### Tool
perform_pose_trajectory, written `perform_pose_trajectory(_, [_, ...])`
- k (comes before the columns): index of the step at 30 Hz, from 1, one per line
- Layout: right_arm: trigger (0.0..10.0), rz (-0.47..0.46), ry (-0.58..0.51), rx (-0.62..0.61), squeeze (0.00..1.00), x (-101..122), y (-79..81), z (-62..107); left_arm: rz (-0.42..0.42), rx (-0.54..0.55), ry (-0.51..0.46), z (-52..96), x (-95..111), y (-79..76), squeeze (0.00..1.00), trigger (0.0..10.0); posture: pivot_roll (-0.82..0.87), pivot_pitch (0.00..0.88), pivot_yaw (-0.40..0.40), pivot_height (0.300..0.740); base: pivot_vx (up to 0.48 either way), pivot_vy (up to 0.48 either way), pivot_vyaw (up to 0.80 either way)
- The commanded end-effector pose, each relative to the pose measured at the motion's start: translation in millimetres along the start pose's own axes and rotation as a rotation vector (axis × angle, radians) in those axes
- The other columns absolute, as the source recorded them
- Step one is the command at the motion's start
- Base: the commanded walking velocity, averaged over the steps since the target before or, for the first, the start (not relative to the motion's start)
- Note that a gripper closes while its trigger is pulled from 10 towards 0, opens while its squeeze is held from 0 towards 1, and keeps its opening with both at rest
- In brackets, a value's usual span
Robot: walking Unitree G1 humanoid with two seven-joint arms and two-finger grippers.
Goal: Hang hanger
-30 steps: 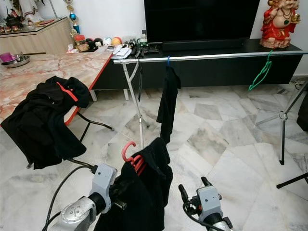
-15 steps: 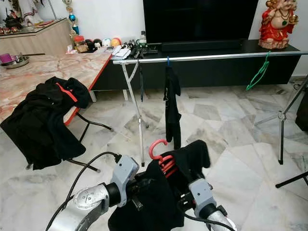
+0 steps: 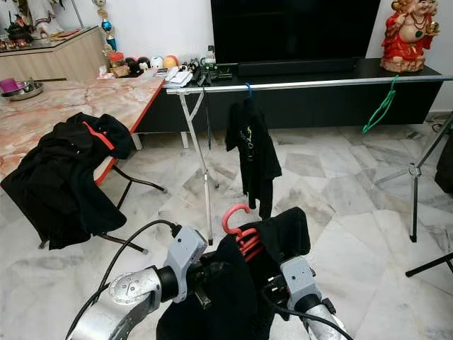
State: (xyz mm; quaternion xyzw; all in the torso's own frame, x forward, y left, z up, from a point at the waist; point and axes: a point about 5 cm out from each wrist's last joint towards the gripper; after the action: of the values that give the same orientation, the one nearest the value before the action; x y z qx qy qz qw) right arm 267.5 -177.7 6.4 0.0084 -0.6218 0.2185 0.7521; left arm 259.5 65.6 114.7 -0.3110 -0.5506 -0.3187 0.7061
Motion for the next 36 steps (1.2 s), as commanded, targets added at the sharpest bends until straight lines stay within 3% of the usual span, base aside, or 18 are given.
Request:
perform_pose_trajectory(1, [0.0, -0.006, 0.006, 0.005, 0.0, 1.4, 1.8, -3.0, -0.018, -0.011, -0.039, 0.0, 12.4, -2.2, 0.0, 10.0, 0.06, 0.014, 0.039, 0.74, 0.0, 0.0, 0.0])
perform_pose_trajectory(36, [0.0, 0.003, 0.004, 0.008, 0.0, 6.1, 3.9, -8.5, -0.009, -0.01, -0.046, 0.4, 14.5, -3.5, 0.0, 10.0, 0.06, 0.029, 0.024, 0.74, 0.0, 0.0, 0.0])
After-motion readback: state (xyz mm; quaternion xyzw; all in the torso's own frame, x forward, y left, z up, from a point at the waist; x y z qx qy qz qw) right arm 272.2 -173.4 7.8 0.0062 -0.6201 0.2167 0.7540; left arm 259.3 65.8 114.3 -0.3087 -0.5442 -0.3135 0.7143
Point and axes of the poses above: a point about 5 cm out from each wrist's last joint towards the gripper, its own z axis pointing back from the gripper into the wrist, its own x axis along the axis of the wrist's last joint, y = z × x, and after that the axes turned 3 degrees about z, right-handed
